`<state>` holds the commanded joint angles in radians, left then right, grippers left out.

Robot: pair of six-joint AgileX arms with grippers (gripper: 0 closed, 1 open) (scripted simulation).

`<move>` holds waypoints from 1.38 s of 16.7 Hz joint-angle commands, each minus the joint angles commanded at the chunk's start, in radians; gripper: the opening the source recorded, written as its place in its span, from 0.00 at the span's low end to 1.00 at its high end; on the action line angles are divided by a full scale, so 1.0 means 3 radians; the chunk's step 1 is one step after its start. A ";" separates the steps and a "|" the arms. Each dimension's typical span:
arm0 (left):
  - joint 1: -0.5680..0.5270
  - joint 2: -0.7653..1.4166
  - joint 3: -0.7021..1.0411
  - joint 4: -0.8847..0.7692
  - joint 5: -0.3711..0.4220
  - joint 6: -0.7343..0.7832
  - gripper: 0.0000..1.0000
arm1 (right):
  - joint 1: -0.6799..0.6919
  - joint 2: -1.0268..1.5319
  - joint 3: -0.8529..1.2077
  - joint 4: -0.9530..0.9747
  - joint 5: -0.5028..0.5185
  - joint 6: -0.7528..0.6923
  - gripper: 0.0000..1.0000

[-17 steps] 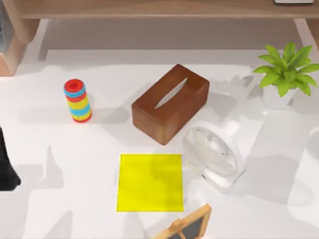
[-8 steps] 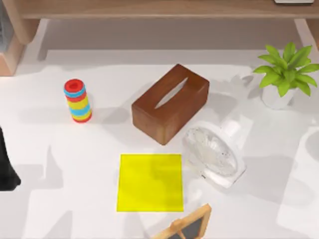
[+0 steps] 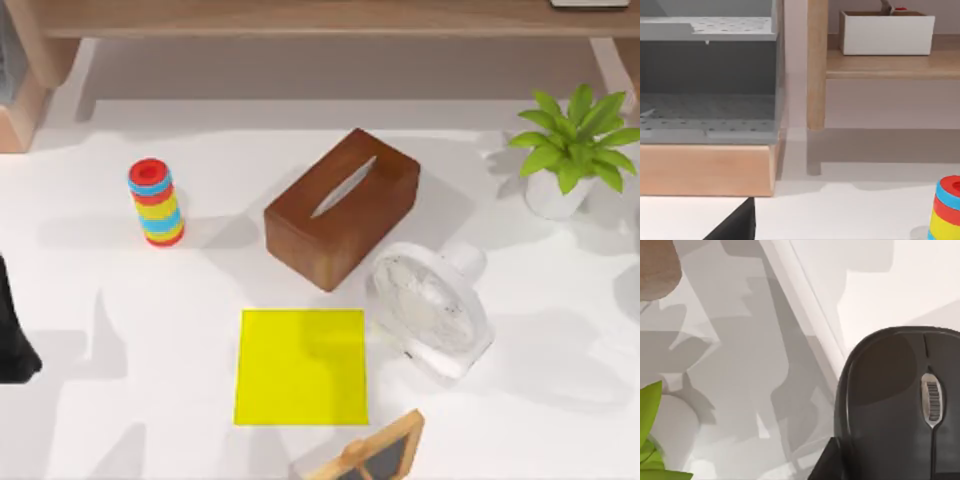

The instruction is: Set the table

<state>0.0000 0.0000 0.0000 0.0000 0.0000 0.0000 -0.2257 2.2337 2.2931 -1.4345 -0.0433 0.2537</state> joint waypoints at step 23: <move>0.0000 0.0000 0.0000 0.0000 0.0000 0.0000 1.00 | 0.3877 -0.0223 -0.1477 0.1274 0.0235 0.2176 0.00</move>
<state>0.0000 0.0000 0.0000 0.0000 0.0000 0.0000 0.9372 2.1668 1.8500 -1.0524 0.0271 0.9066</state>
